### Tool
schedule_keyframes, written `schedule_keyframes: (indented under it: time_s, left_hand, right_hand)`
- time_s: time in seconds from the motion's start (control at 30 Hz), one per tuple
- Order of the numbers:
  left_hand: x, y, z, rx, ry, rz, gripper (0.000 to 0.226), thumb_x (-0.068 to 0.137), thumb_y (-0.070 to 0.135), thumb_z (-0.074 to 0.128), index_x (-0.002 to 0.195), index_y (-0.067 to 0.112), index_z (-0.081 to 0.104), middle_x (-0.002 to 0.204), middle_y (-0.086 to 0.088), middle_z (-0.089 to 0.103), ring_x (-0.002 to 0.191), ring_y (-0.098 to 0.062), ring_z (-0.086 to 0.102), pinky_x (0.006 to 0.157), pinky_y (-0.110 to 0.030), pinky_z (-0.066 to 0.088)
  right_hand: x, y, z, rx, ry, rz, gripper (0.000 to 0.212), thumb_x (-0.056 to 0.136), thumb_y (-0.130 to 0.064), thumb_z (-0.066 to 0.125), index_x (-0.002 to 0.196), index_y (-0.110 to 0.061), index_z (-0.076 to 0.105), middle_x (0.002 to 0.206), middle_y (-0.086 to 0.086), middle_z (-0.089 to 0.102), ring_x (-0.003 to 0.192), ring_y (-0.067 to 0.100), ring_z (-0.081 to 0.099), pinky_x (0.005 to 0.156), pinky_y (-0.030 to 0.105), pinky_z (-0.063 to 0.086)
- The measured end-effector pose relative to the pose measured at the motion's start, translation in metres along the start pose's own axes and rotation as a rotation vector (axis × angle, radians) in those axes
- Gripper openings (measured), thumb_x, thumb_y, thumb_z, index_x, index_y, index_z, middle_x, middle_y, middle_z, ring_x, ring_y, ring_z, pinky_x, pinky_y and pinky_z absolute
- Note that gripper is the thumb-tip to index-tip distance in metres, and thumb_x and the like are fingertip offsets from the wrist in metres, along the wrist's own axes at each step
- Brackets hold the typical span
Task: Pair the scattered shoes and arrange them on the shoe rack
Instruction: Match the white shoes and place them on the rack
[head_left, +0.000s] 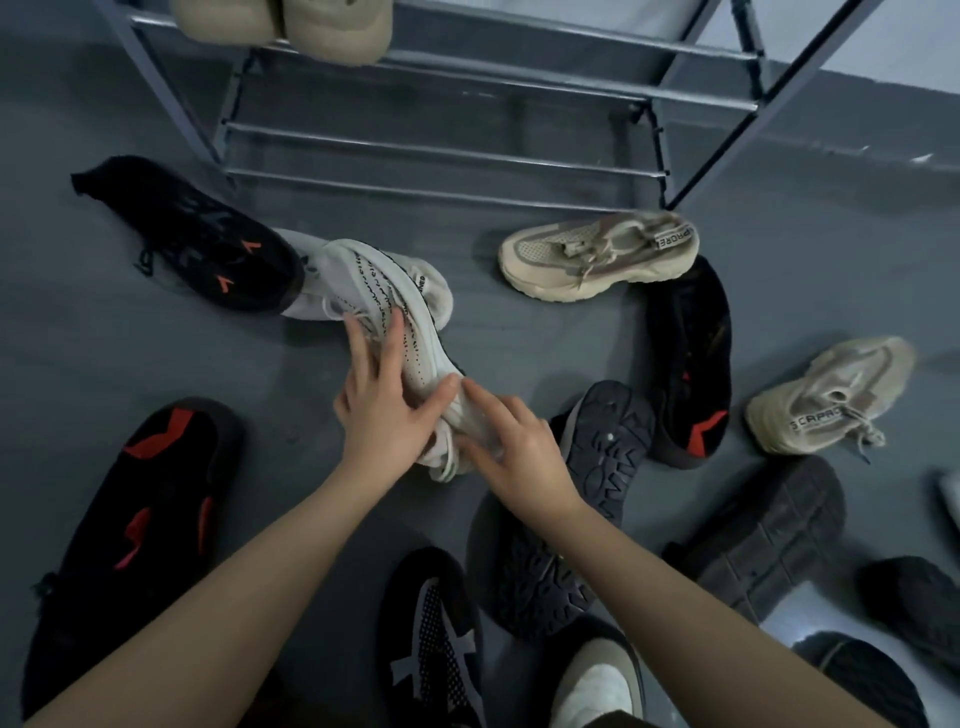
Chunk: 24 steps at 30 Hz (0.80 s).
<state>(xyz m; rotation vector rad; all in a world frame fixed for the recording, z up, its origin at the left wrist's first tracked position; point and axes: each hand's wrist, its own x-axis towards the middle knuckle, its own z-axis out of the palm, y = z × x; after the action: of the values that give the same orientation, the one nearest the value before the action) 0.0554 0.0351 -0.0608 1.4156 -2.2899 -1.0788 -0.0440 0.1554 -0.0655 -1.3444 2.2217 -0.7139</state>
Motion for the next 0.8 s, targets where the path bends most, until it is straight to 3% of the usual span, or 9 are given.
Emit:
schedule_keyframes:
  time_s: [0.07, 0.13, 0.23, 0.4, 0.47, 0.6, 0.8]
  left_hand:
    - [0.003, 0.002, -0.002, -0.039, -0.033, -0.003, 0.086, 0.074, 0.068, 0.046, 0.143, 0.048, -0.001, 0.158, -0.003, -0.01, 0.143, -0.024, 0.011, 0.107, -0.056, 0.019]
    - [0.003, 0.009, -0.005, -0.195, -0.028, 0.01, 0.089, 0.074, 0.066, 0.05, 0.143, 0.047, -0.002, 0.158, -0.002, -0.008, 0.143, -0.01, 0.001, 0.112, -0.052, 0.018]
    - [0.002, 0.022, -0.013, -0.425, 0.053, -0.052, 0.103, 0.075, 0.045, 0.071, 0.147, 0.031, -0.001, 0.157, -0.004, -0.001, 0.142, -0.007, 0.004, 0.115, -0.03, 0.015]
    - [-0.004, 0.046, -0.035, -0.346, 0.079, 0.017, 0.098, 0.072, 0.038, 0.076, 0.144, 0.04, 0.009, 0.153, -0.003, 0.004, 0.132, -0.004, 0.023, 0.095, -0.009, 0.023]
    - [-0.003, 0.059, -0.042, -0.273, 0.018, 0.078, 0.09, 0.075, 0.036, 0.073, 0.142, 0.045, 0.014, 0.155, -0.002, 0.0, 0.136, -0.008, 0.021, 0.094, -0.015, 0.021]
    - [-0.013, 0.08, -0.041, -0.178, -0.069, 0.276, 0.081, 0.077, 0.031, 0.071, 0.139, 0.049, 0.023, 0.154, 0.003, 0.008, 0.139, -0.013, 0.021, 0.097, -0.02, 0.024]
    - [-0.053, 0.105, -0.014, -0.211, -0.134, 0.376, 0.073, 0.078, 0.028, 0.071, 0.138, 0.045, 0.034, 0.152, 0.005, 0.02, 0.132, 0.002, 0.02, 0.102, -0.016, 0.02]
  right_hand:
    - [-0.001, -0.002, 0.0, 0.138, 0.027, 0.029, 0.052, 0.091, -0.036, 0.049, 0.142, -0.027, 0.038, 0.108, 0.003, 0.057, 0.091, 0.018, 0.057, 0.086, 0.038, 0.046]
    - [-0.004, -0.009, -0.001, 0.292, 0.077, 0.053, 0.049, 0.092, -0.029, 0.05, 0.14, -0.027, 0.041, 0.103, 0.0, 0.057, 0.088, 0.005, 0.055, 0.086, 0.021, 0.043]
    - [-0.01, -0.02, -0.005, 0.405, 0.147, 0.072, 0.044, 0.093, -0.029, 0.048, 0.136, -0.025, 0.047, 0.102, -0.002, 0.059, 0.094, -0.001, 0.054, 0.086, 0.006, 0.036]
    - [-0.021, -0.034, -0.022, 0.483, 0.156, 0.076, 0.041, 0.096, -0.022, 0.05, 0.137, -0.026, 0.046, 0.104, -0.002, 0.061, 0.1, -0.005, 0.052, 0.089, 0.007, 0.035]
    - [-0.027, -0.036, -0.032, 0.507, 0.161, 0.083, 0.042, 0.095, -0.021, 0.053, 0.137, -0.026, 0.046, 0.106, -0.003, 0.058, 0.099, -0.004, 0.052, 0.09, 0.009, 0.036]
    - [-0.045, -0.028, -0.054, 0.51, 0.183, 0.095, 0.04, 0.094, -0.019, 0.055, 0.133, -0.027, 0.049, 0.111, 0.001, 0.051, 0.091, 0.005, 0.054, 0.085, 0.012, 0.041]
    - [-0.089, -0.006, -0.079, 0.457, 0.208, 0.141, 0.045, 0.093, -0.021, 0.056, 0.136, -0.029, 0.047, 0.107, -0.002, 0.053, 0.095, 0.009, 0.054, 0.091, 0.023, 0.045]
